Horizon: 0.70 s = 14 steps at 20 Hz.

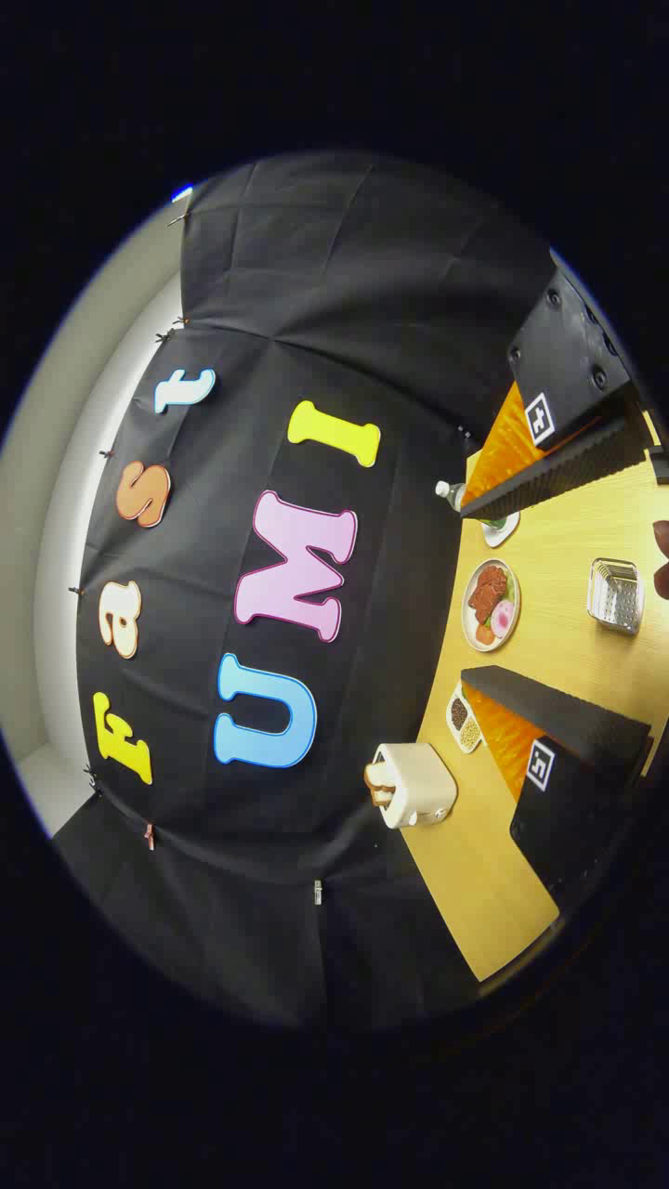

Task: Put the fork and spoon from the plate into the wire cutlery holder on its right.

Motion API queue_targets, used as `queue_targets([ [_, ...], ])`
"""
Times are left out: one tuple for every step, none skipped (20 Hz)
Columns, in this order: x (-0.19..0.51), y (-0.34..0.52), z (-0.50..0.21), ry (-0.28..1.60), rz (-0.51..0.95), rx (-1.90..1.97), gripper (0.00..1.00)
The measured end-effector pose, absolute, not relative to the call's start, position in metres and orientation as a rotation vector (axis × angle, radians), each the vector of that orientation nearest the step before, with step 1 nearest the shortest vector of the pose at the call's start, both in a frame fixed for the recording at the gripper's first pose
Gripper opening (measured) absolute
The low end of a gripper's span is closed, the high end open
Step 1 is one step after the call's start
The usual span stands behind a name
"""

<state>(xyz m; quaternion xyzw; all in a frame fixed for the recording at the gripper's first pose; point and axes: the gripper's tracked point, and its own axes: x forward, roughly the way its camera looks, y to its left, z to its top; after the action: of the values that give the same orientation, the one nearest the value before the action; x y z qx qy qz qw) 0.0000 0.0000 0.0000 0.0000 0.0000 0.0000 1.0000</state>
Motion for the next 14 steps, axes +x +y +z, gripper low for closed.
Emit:
queue_targets([
  [-0.0003, 0.0004, 0.0002, -0.001, 0.001, -0.002, 0.98],
  [0.0003, 0.0011, 0.0005, -0.001, 0.003, -0.002, 0.98],
  [-0.0001, 0.0015, 0.0006, -0.001, 0.004, -0.002, 0.98],
  [0.0002, 0.0019, 0.0007, -0.001, 0.006, -0.003, 0.98],
  [0.0001, 0.0021, 0.0000, -0.001, 0.006, -0.004, 0.98],
  [0.0001, 0.0025, 0.0006, -0.002, 0.007, -0.005, 0.98],
  [0.0001, 0.0029, 0.0009, -0.002, 0.006, -0.007, 0.98],
  [0.0000, 0.0029, 0.0012, -0.002, 0.007, -0.007, 0.98],
  [-0.0001, 0.0025, 0.0011, -0.004, 0.006, -0.007, 0.98],
  [-0.0003, 0.0019, 0.0019, -0.006, 0.004, -0.008, 0.98],
  [-0.0004, 0.0016, 0.0029, -0.008, 0.003, -0.009, 0.98],
  [-0.0005, 0.0013, 0.0028, -0.008, 0.002, -0.009, 0.98],
  [-0.0001, 0.0012, 0.0024, -0.009, 0.002, -0.009, 0.98],
  [-0.0001, 0.0013, 0.0029, -0.009, 0.001, -0.009, 0.98],
])
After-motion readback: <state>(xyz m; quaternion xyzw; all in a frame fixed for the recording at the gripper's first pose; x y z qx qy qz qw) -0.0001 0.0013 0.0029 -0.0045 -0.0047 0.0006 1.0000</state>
